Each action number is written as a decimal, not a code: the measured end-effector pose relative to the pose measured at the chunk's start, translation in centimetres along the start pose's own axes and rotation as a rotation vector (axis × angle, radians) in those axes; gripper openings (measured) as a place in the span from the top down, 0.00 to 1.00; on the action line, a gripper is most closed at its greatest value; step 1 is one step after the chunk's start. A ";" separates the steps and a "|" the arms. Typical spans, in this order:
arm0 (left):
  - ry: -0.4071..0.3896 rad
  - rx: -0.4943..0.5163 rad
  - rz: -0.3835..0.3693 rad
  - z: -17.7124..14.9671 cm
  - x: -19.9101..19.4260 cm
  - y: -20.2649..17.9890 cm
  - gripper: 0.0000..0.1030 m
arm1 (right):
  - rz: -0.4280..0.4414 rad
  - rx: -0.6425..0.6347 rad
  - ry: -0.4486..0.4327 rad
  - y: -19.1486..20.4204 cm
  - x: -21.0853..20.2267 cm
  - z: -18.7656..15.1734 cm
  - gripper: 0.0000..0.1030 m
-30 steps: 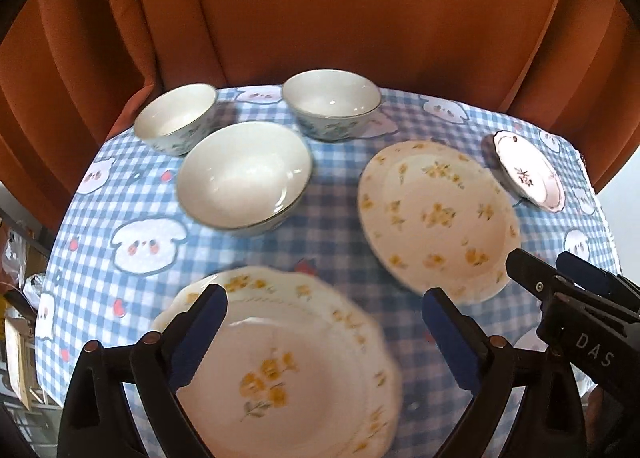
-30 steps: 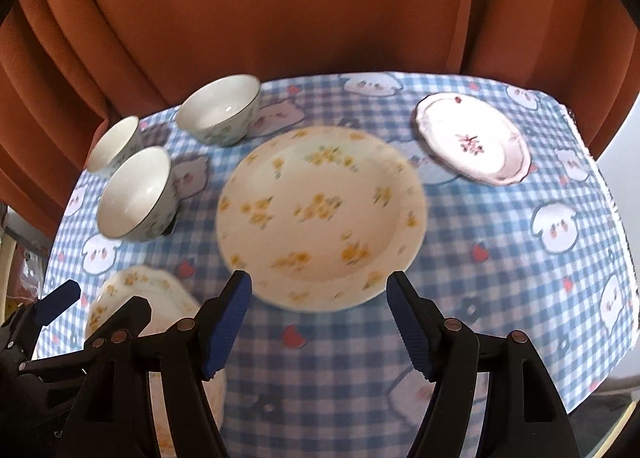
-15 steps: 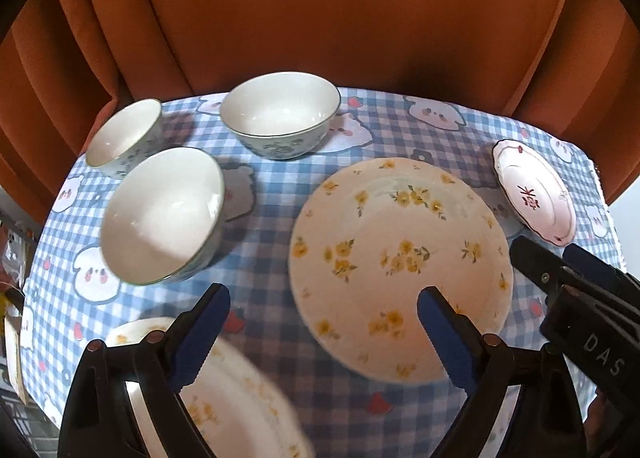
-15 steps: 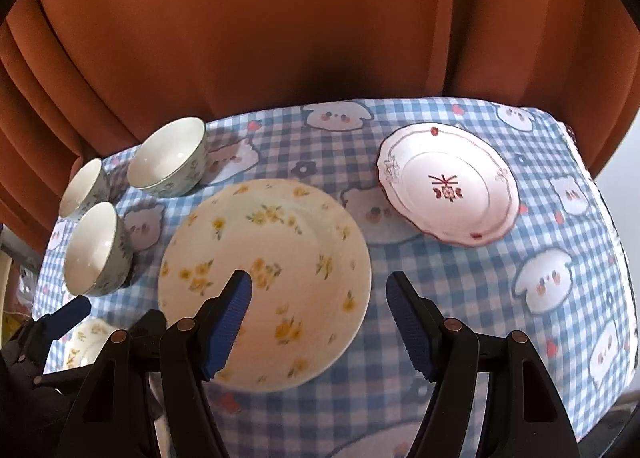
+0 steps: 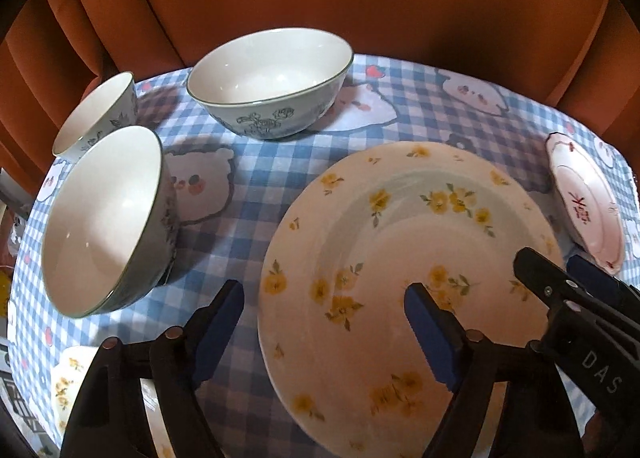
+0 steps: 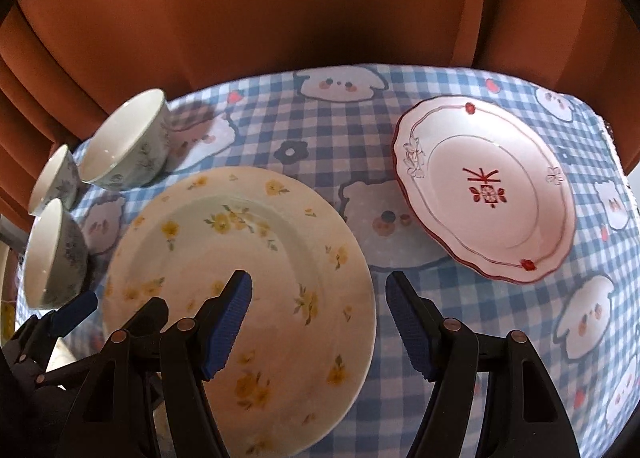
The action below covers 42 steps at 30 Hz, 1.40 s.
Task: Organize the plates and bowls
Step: 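Move both grippers to the round yellow-flower plate and grasp its rim, then lift the round plate with both grippers and carry it over the scalloped plate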
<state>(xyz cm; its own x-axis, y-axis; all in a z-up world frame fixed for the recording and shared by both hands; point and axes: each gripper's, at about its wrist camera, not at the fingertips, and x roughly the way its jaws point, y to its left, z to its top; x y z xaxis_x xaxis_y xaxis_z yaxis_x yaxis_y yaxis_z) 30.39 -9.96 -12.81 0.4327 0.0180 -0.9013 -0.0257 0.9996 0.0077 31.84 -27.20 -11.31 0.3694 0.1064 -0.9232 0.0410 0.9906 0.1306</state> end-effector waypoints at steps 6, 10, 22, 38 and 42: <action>0.028 -0.026 -0.012 0.0 1.5 0.1 0.30 | 0.002 0.007 0.032 -0.3 2.0 0.0 0.43; 0.024 -0.025 -0.019 0.0 1.5 -0.1 0.30 | -0.002 0.008 0.043 -0.3 2.7 -0.1 0.46; 0.064 0.028 -0.030 -1.8 0.6 -1.5 0.30 | -0.031 0.024 0.063 -1.1 1.5 -1.5 0.48; 0.127 0.116 -0.062 -8.2 -2.8 -5.5 0.31 | -0.083 0.039 0.137 -5.2 -2.8 -8.5 0.48; 0.138 0.133 -0.065 -9.5 -3.2 -6.3 0.31 | -0.084 0.041 0.157 -6.0 -3.7 -10.1 0.48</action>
<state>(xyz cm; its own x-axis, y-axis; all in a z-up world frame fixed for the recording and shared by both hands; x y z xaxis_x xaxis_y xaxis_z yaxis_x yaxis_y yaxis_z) 20.58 -16.49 -14.11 0.3013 -0.0408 -0.9527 0.1215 0.9926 -0.0041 20.85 -32.71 -12.33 0.2138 0.0388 -0.9761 0.1042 0.9926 0.0623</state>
